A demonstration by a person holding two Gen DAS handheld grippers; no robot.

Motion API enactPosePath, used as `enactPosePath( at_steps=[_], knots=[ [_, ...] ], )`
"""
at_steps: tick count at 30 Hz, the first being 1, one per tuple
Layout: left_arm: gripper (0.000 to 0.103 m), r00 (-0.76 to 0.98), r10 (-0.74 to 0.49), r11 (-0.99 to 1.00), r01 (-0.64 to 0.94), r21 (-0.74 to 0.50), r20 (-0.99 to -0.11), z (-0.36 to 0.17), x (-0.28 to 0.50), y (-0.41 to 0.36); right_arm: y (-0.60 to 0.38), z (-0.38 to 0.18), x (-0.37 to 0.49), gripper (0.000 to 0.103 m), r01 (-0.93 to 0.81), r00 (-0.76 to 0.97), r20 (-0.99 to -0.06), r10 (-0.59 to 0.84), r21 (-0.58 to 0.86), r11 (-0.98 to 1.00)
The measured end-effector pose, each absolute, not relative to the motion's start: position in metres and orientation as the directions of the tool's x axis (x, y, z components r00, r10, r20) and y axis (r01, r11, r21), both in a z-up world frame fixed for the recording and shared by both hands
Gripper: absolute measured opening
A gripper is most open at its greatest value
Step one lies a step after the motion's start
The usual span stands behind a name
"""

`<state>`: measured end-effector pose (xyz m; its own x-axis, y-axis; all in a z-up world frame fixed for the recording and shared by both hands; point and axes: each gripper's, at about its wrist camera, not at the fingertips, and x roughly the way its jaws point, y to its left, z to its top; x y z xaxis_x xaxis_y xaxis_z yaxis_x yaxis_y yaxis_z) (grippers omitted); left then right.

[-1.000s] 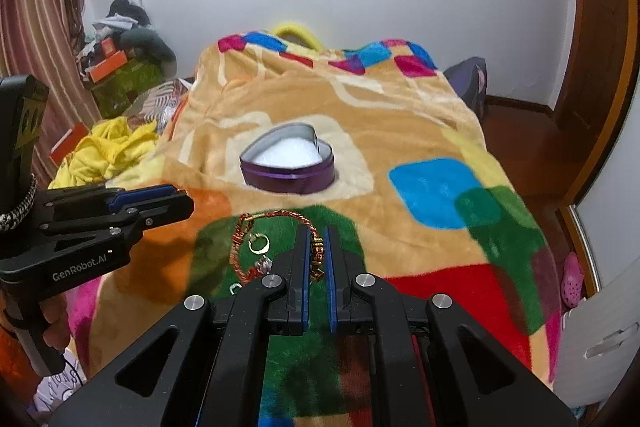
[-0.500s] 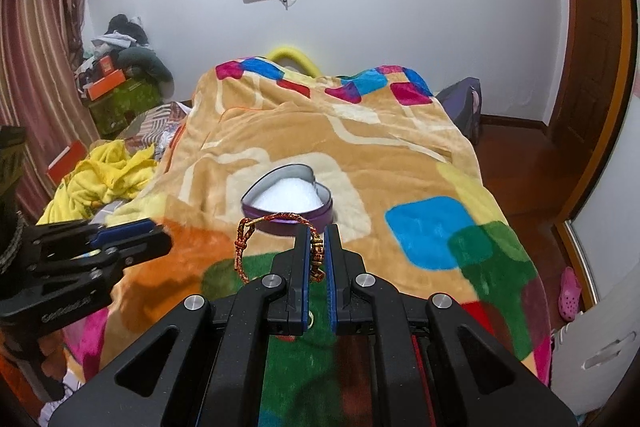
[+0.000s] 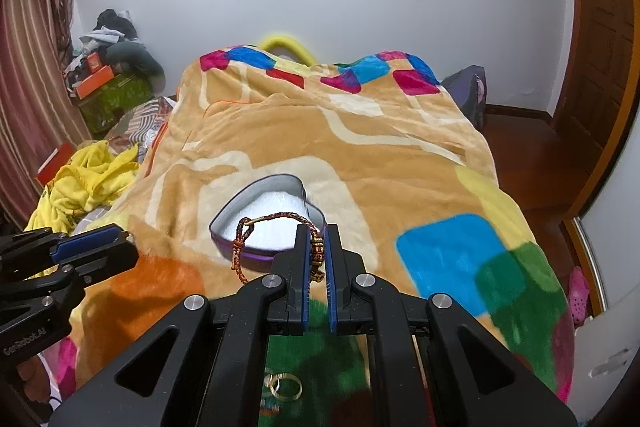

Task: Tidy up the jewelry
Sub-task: 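Carry the bracelet and ring into the purple heart tin with both tools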

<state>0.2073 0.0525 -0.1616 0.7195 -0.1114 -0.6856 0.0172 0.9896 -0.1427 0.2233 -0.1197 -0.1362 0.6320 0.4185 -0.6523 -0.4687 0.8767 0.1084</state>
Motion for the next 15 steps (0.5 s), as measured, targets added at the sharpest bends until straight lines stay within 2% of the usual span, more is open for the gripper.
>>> enactPosePath(
  at_steps=[15],
  knots=[
    [0.021,0.672,-0.178,0.980,0.052,-0.194,-0.719,-0.184,0.272,0.056,-0.106,-0.155,0.263,0.006,-0.493,0.567,-0.700,0.433,0.133,0.860]
  ],
)
